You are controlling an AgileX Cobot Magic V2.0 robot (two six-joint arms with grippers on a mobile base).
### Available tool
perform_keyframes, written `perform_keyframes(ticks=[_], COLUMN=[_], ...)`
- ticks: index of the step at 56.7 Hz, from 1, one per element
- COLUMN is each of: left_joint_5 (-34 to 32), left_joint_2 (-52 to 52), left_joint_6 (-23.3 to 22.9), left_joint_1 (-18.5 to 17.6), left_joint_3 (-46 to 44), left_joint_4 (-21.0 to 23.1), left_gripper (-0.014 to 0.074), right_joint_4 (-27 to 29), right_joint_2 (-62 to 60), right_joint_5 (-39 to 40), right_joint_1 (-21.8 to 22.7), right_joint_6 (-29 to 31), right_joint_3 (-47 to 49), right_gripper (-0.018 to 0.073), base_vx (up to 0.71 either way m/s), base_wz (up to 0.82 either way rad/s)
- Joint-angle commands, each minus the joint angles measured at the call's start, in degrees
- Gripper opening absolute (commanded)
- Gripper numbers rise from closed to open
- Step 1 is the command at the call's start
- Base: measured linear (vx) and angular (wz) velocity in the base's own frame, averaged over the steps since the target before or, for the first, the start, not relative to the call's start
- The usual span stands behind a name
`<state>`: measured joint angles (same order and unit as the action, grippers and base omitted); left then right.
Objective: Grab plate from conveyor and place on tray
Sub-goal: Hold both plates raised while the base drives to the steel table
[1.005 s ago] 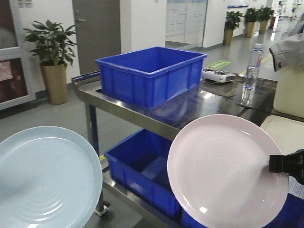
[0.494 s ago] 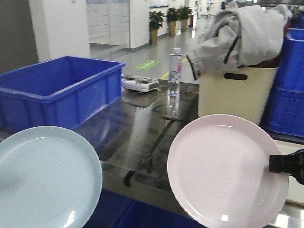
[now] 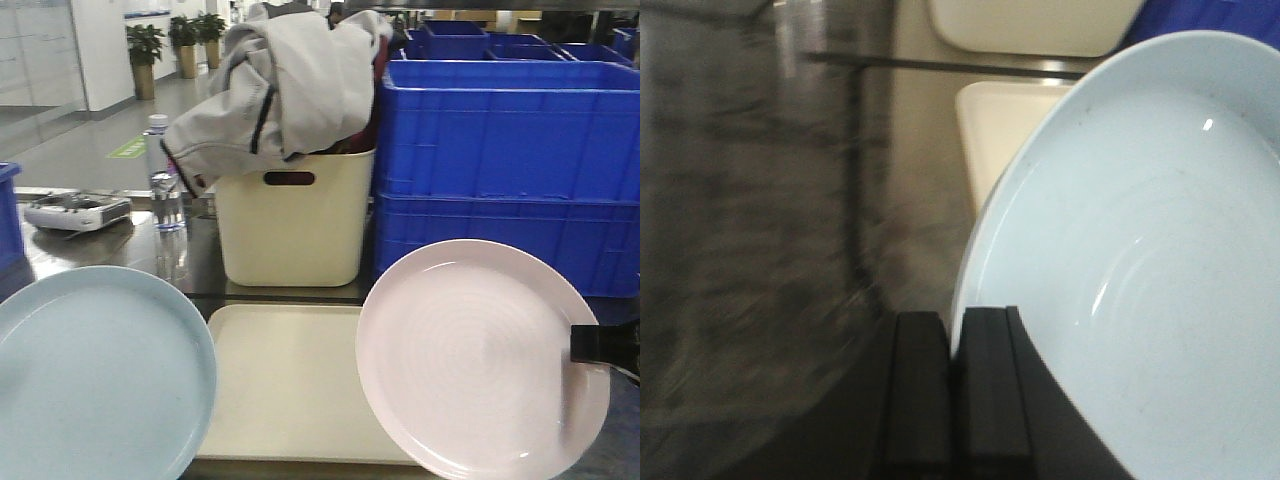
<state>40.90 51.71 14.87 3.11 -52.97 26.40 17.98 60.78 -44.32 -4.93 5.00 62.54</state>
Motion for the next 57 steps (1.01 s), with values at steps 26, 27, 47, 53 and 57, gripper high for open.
perform_keyframes(ticks=[26,27,47,53,57], left_joint_5=[-4.1,-4.1,-4.1,-4.1,-4.1], left_joint_2=[-0.7,-0.7,-0.7,-0.7,-0.7], left_joint_6=[-0.5,-0.5,-0.5,-0.5,-0.5], left_joint_1=[-0.3,-0.3,-0.3,-0.3,-0.3], left_joint_3=[-1.7,-1.7,-1.7,-1.7,-1.7], left_joint_4=[1.9,1.9,1.9,1.9,1.9], left_gripper=[-0.0006,-0.0006,-0.0006,-0.0006,-0.0006], right_joint_4=[1.1,1.1,1.1,1.1,1.1], right_joint_2=[-1.0,-1.0,-1.0,-1.0,-1.0], right_joint_5=[4.3,4.3,4.3,4.3,4.3], right_joint_1=[0.2,0.2,0.2,0.2,0.2], right_joint_6=[0.3,0.3,0.3,0.3,0.3], right_joint_3=[1.6,1.6,1.6,1.6,1.6], right_gripper=[-0.0009,-0.0009,-0.0009,-0.0009,-0.0009], base_vx=[0.21,0.17,0.1,0.02,0.01], base_wz=[-0.2,0.02,0.03,0.0,0.0])
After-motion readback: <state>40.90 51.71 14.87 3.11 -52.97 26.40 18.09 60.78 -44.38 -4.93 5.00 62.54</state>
